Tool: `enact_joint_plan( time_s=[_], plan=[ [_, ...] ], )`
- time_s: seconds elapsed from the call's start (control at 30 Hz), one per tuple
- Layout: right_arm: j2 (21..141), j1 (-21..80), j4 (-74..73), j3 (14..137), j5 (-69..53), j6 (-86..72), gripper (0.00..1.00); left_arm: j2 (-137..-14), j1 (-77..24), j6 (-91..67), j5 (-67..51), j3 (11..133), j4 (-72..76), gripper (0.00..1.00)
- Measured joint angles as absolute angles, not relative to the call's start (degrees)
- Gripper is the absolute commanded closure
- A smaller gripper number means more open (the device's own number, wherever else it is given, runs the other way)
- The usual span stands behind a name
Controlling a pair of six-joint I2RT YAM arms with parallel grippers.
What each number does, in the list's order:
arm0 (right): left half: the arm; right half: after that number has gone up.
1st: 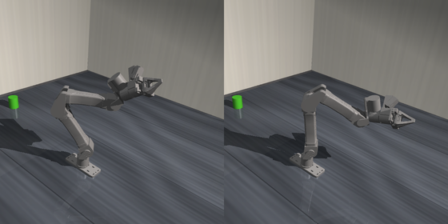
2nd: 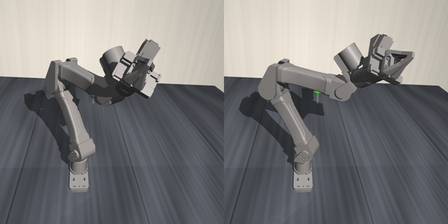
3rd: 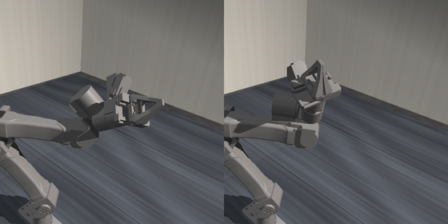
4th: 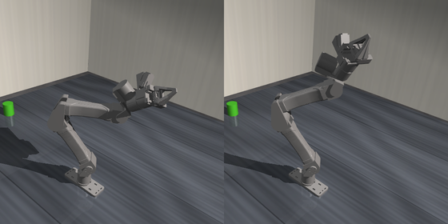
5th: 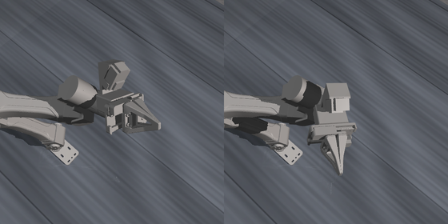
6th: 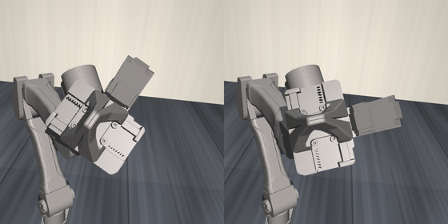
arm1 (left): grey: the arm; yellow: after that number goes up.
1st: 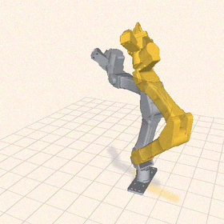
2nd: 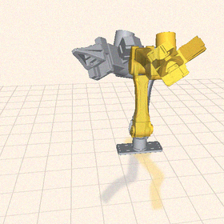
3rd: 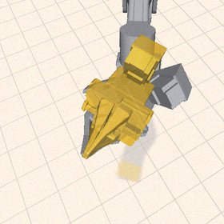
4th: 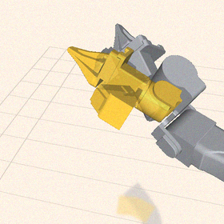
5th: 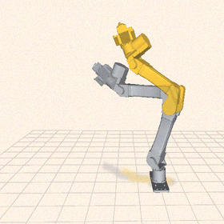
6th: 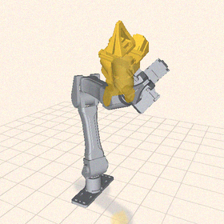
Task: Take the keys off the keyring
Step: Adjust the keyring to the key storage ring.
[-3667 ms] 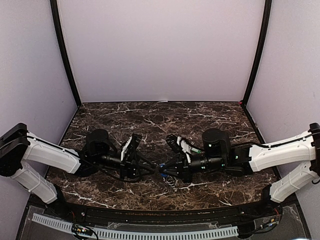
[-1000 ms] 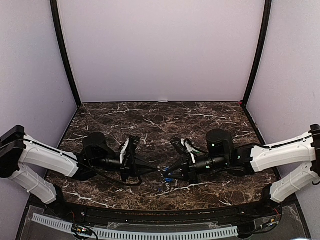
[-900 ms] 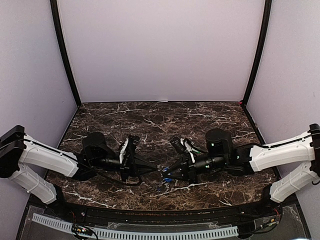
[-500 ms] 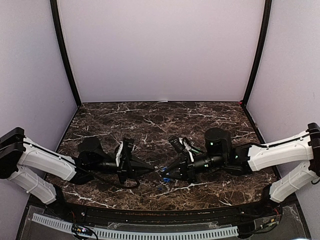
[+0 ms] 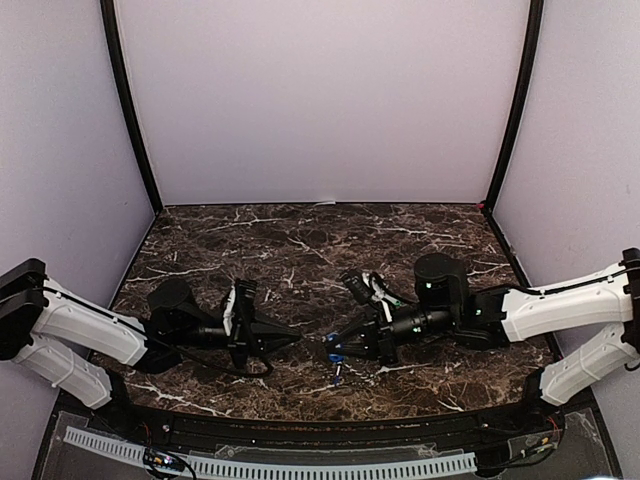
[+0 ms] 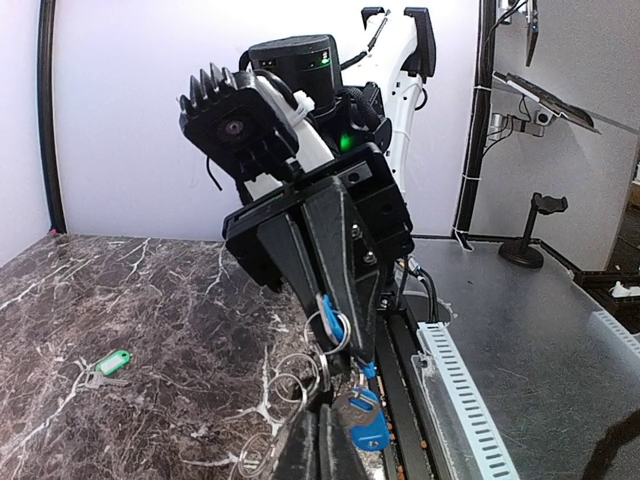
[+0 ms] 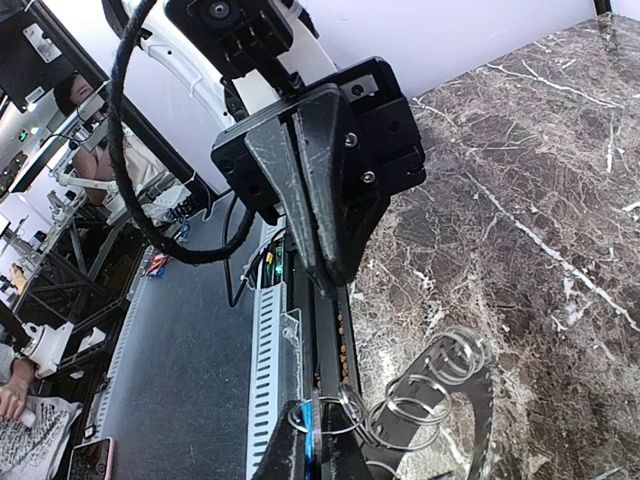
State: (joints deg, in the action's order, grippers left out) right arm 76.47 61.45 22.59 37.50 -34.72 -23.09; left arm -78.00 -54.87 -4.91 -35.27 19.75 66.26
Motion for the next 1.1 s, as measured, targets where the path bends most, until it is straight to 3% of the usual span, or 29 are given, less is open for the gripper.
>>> enact_joint_plan(
  time_s=[0.4, 0.6, 0.83, 1.1],
  plan=[
    [76.2, 61.5, 20.3, 37.5, -34.7, -22.3, 1.0, -78.3, -54.9, -5.5, -40.9, 26.1, 58.5, 0.74],
    [76.2, 61.5, 19.9, 37.5, -34.8, -21.8, 1.0, -80.5, -54.9, -5.1, -43.6, 28.4, 54.7, 0.66],
    [76.2, 61.5, 19.6, 37.5, -34.8, -21.7, 1.0, -82.4, -55.2, -3.7, -44.1, 30.5, 50.4, 0.66],
    [76.2, 61.5, 19.6, 38.0, -35.0, -21.6, 1.0, -83.8, -55.7, -2.4, -43.8, 31.9, 48.9, 0.74]
  ],
)
